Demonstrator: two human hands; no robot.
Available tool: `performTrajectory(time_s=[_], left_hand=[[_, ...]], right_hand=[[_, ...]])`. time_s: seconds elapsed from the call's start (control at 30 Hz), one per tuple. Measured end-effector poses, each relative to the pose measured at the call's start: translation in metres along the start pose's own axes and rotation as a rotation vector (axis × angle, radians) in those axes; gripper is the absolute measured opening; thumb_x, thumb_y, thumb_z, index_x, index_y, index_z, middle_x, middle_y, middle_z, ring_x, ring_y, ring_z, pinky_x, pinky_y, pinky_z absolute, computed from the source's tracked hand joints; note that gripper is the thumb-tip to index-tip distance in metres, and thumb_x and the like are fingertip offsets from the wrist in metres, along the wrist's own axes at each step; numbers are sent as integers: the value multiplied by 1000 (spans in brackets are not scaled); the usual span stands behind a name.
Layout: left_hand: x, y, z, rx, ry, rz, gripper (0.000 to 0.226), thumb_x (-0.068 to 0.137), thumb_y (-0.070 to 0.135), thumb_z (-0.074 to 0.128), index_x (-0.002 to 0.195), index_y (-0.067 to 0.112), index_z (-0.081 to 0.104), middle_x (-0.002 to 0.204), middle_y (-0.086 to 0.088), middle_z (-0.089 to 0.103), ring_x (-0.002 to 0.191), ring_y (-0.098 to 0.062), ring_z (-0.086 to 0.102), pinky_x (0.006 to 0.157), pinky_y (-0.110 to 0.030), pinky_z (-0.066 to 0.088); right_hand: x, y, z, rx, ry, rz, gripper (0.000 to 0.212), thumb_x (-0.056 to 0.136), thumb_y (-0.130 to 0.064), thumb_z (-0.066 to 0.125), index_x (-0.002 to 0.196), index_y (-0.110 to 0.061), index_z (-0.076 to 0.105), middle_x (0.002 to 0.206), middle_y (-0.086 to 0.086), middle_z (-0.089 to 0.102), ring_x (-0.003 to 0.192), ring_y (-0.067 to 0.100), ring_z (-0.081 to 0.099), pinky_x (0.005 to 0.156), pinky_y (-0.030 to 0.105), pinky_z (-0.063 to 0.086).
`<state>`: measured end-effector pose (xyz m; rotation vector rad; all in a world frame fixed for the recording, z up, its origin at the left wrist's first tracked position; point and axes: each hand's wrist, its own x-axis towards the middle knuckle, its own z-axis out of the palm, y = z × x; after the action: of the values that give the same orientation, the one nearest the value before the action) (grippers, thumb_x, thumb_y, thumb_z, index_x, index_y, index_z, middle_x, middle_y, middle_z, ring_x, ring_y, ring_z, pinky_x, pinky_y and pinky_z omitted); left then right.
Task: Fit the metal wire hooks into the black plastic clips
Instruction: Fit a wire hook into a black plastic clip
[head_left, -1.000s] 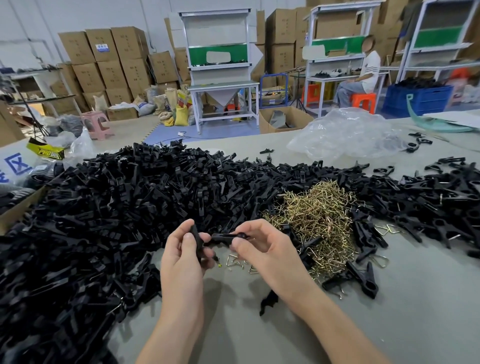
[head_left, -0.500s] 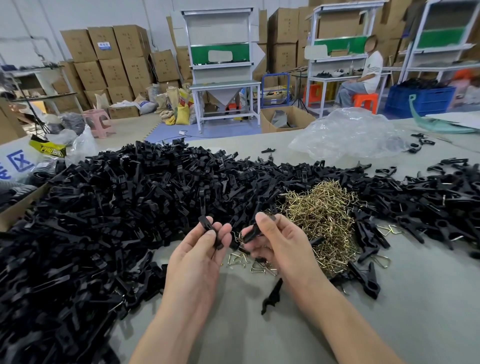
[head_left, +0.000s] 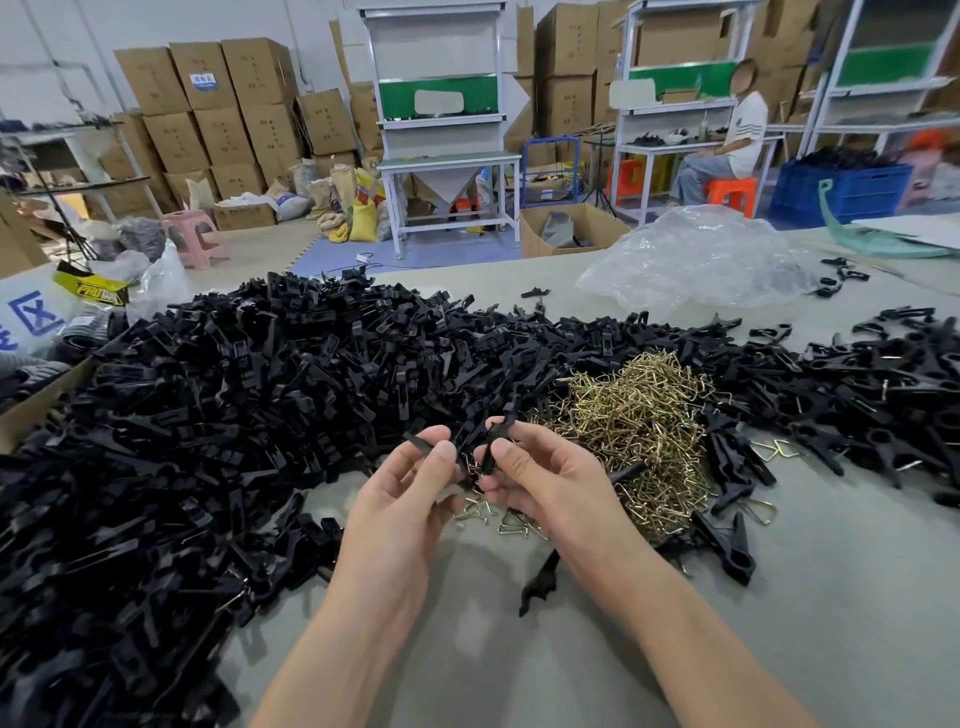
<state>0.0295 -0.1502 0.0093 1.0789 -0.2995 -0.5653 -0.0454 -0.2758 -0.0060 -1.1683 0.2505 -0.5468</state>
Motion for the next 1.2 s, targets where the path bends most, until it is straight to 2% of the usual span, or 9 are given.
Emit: performTrajectory(time_s=[0.1, 0.2, 0.3, 0.43, 0.57, 0.73, 0.8, 1.03, 1.2], left_hand=[[0, 0, -1, 39, 70, 52, 33, 71, 24, 75, 103, 15, 72, 77, 3, 64, 64, -5, 59, 74, -29, 44], [2, -1, -2, 42, 103, 69, 33, 65, 25, 79, 95, 14, 70, 84, -4, 65, 62, -8, 58, 72, -28, 43], [3, -5, -4, 79, 89, 98, 24, 68, 26, 79, 89, 18, 71, 96, -3, 75, 69, -11, 59, 74, -29, 46], [6, -10, -7, 107, 52, 118, 24, 98, 12, 57, 118, 16, 69, 105, -4, 77, 88, -10, 67, 80, -23, 52], [1, -13, -4, 317, 26, 190, 28, 106, 20, 47, 120, 31, 69, 112, 6, 75, 103, -16, 69, 89, -35, 52], [-4, -14, 1, 337, -16, 210, 30, 104, 23, 49, 113, 39, 72, 114, 7, 75, 105, -12, 70, 85, -22, 57], [-4, -13, 1, 321, -15, 209, 30, 104, 23, 49, 112, 39, 73, 113, 6, 75, 104, -13, 71, 82, -23, 57], [-5, -15, 4, 334, -2, 211, 30, 105, 23, 47, 112, 39, 72, 112, 5, 75, 107, -15, 70, 94, -38, 53], [-6, -16, 4, 366, -11, 231, 29, 103, 23, 50, 110, 40, 74, 109, 9, 75, 104, -13, 71, 88, -31, 57]], right_hand=[[0, -1, 1, 12, 7, 7, 14, 93, -12, 69, 98, -20, 79, 97, 8, 77, 75, 17, 72, 71, 24, 58], [0, -2, 2, -32, 0, 22, 13, 92, -15, 72, 93, -25, 80, 98, 8, 77, 78, 19, 74, 72, 25, 59], [-2, 0, 2, -80, -33, 24, 11, 91, -16, 75, 95, -25, 79, 91, 5, 77, 79, 19, 75, 72, 25, 59], [-3, 3, 2, -134, -55, 10, 12, 91, -14, 74, 101, -21, 77, 92, 10, 75, 79, 19, 75, 72, 24, 59], [-5, 4, 3, -180, -59, 8, 18, 93, -11, 72, 110, -17, 73, 93, 15, 73, 78, 20, 75, 72, 25, 59], [-5, 2, 4, -181, -73, 0, 18, 93, -8, 70, 109, -17, 73, 87, 10, 74, 74, 17, 73, 70, 23, 58], [-5, 1, 4, -179, -77, 0, 18, 93, -8, 70, 109, -16, 73, 87, 8, 74, 73, 16, 73, 69, 24, 59], [-5, 0, 2, -181, -95, 11, 19, 95, -10, 68, 111, -15, 75, 88, 6, 75, 73, 15, 72, 69, 22, 58], [-5, 1, 1, -208, -130, 10, 20, 96, -11, 67, 113, -15, 75, 87, 7, 74, 74, 13, 70, 72, 23, 58]])
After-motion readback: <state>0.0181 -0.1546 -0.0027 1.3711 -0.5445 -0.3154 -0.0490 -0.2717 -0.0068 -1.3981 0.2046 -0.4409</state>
